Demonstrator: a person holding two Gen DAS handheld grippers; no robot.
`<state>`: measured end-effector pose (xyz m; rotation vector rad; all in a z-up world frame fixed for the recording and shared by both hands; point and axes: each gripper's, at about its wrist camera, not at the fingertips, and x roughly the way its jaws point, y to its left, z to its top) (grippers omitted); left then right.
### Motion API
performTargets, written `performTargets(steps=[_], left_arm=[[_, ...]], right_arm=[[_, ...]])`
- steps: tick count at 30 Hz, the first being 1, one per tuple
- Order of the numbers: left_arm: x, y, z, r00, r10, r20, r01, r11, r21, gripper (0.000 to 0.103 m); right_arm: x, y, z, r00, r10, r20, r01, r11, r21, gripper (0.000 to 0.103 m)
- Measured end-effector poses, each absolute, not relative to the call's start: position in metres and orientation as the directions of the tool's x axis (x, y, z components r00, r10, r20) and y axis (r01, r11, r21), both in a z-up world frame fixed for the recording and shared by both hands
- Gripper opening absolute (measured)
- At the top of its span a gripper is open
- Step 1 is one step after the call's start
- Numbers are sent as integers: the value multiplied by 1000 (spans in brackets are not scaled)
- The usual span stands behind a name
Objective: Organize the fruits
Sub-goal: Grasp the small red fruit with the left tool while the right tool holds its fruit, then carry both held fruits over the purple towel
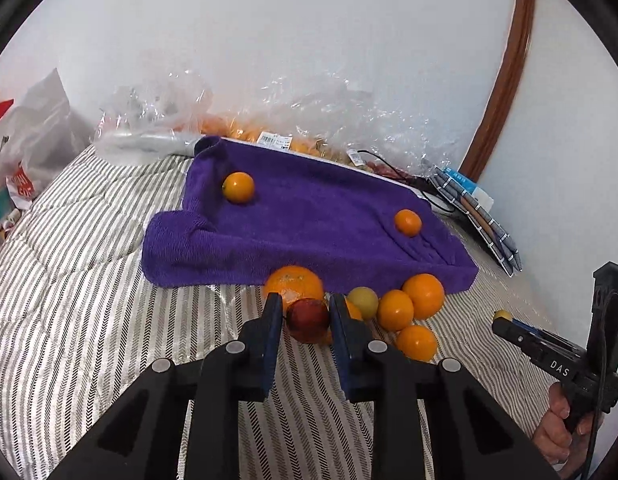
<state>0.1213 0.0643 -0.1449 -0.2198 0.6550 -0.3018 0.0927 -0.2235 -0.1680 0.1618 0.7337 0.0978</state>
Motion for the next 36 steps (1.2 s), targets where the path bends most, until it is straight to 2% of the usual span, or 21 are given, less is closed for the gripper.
performTargets(steps=[6, 15, 24, 27, 36], left_arm=[[124, 65, -146, 743, -352, -569, 203, 929, -310, 23], [119, 60, -143, 762, -347, -547, 217, 932, -289, 23], [114, 63, -139, 778, -334, -532, 208, 936, -284, 23], [110, 71, -135, 781, -340, -524, 192, 929, -316, 23], [113, 93, -95, 786, -287, -547, 143, 946, -291, 23]], right_arm=[[87, -237, -166, 752, 191, -631, -40, 968, 246, 26], [85, -235, -158, 753, 163, -638, -37, 978, 205, 26], [86, -221, -127, 776, 169, -607, -65, 980, 190, 26], [89, -217, -119, 784, 189, -590, -92, 977, 191, 26], [116, -215, -105, 796, 218, -564, -112, 970, 218, 26]])
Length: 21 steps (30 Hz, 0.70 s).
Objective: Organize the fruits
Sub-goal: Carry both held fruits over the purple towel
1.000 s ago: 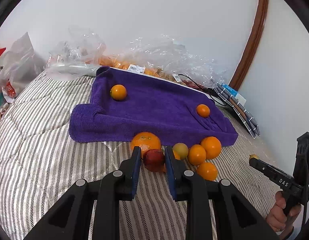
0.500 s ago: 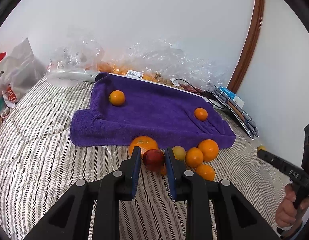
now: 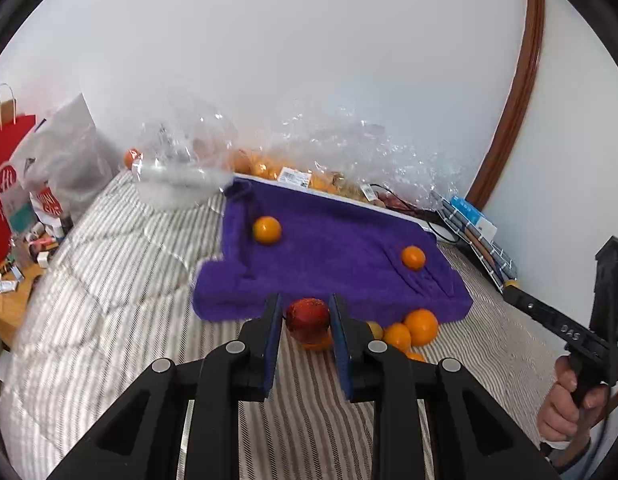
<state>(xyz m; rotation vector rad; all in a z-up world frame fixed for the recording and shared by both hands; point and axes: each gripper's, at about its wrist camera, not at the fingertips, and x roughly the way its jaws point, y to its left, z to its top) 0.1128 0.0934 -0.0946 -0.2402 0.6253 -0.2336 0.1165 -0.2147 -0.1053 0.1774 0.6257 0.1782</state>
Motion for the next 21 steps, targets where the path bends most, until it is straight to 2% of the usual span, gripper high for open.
performTargets(steps=[7, 14, 21], left_arm=[[126, 108, -79, 775, -245, -582, 78, 952, -297, 23], [150, 97, -60, 781, -247, -573, 112, 959, -261, 23], [207, 76, -79, 766, -254, -590, 126, 960, -250, 23]], right_arm=[[146, -205, -106, 794, 229, -563, -141, 970, 196, 26], [170, -209, -98, 803, 198, -562, -140, 979, 146, 26], [212, -219, -106, 788, 207, -579, -122, 976, 182, 26]])
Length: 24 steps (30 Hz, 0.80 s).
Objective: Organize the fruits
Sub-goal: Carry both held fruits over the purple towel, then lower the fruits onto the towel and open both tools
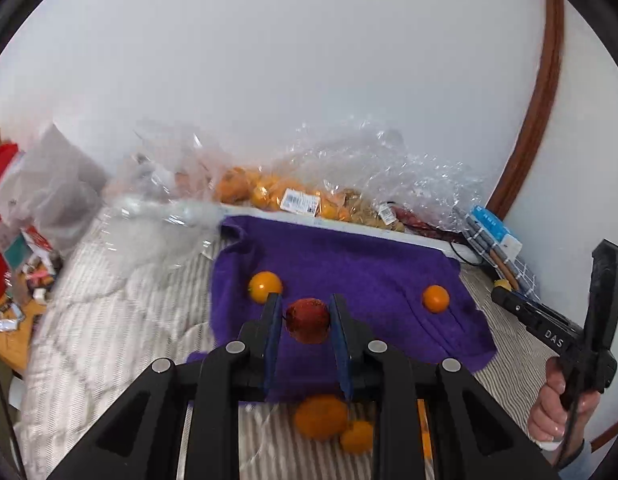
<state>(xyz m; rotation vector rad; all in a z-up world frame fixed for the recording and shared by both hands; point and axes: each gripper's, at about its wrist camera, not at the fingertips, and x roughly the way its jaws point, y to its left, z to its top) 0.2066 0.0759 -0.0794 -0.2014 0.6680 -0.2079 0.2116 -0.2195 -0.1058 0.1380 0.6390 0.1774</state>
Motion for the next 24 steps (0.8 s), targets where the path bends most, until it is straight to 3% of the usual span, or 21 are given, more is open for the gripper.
performTargets(steps=[9, 24], left_arm=[[257, 67, -133, 720, -215, -659, 74, 969, -235, 23], [269, 61, -155, 694, -146, -705, 33, 985, -172, 23]], right_arm=[[242, -218, -144, 729, 200, -654, -110, 978, 176, 26], [256, -219, -165, 677, 172, -716, -74, 983, 166, 26]])
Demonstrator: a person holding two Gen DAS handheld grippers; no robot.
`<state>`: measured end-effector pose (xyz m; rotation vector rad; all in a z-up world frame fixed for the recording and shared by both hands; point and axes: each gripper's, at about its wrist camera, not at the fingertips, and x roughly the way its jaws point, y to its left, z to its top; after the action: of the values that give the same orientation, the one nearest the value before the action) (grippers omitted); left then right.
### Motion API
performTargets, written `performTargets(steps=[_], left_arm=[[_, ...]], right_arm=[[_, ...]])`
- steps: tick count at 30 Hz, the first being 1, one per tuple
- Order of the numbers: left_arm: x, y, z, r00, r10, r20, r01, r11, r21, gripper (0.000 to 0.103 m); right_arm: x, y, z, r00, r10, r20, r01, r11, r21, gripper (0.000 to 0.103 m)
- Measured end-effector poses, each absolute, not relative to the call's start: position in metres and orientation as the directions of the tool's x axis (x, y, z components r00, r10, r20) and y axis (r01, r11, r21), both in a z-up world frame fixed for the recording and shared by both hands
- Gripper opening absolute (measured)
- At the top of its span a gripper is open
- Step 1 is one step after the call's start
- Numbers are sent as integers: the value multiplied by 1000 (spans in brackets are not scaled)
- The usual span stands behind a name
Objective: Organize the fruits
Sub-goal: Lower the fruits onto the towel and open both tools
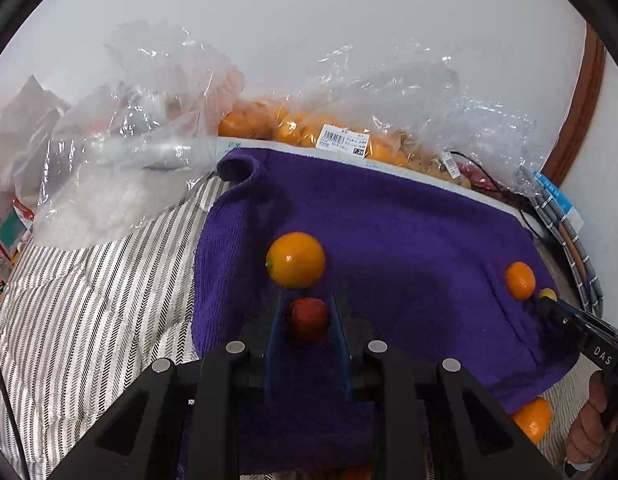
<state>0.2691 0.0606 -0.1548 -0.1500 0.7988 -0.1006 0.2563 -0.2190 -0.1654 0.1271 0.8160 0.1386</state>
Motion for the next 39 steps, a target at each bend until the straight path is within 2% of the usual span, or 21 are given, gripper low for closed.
performTargets(steps=[5, 7, 9, 14, 17, 20, 27, 33, 39], left_arm=[[268, 58, -156, 697, -133, -705, 33, 987, -154, 23], [269, 58, -157, 697, -129, -705, 32, 988, -149, 23], [269, 58, -157, 699, -135, -703, 33, 987, -156, 23], [268, 62, -155, 702, -157, -695, 31, 981, -190, 23], [267, 60, -154, 703, -155, -694, 35, 982, -184, 23], [263, 59, -151, 718, -158, -678, 45, 982, -182, 28], [256, 62, -142, 744, -182, -643, 68, 978, -199, 38], [250, 73, -134, 768, -182, -614, 59, 975, -215, 46], [248, 81, -130, 780, -194, -596, 49, 967, -250, 48]], right_arm=[[257, -219, -166, 678, 164, -716, -69, 985, 159, 26], [254, -220, -166, 687, 159, -709, -72, 986, 152, 30], [252, -220, -165, 693, 161, -703, -73, 985, 153, 38], [249, -220, -164, 707, 166, -687, -77, 984, 159, 47], [246, -214, -161, 723, 131, -678, -73, 991, 114, 47], [240, -211, -157, 743, 114, -660, -66, 993, 96, 50], [218, -208, -135, 803, 135, -580, -86, 990, 112, 50], [195, -190, -129, 740, 193, -644, -129, 981, 145, 50], [161, -163, -141, 696, 213, -685, -171, 977, 130, 50]])
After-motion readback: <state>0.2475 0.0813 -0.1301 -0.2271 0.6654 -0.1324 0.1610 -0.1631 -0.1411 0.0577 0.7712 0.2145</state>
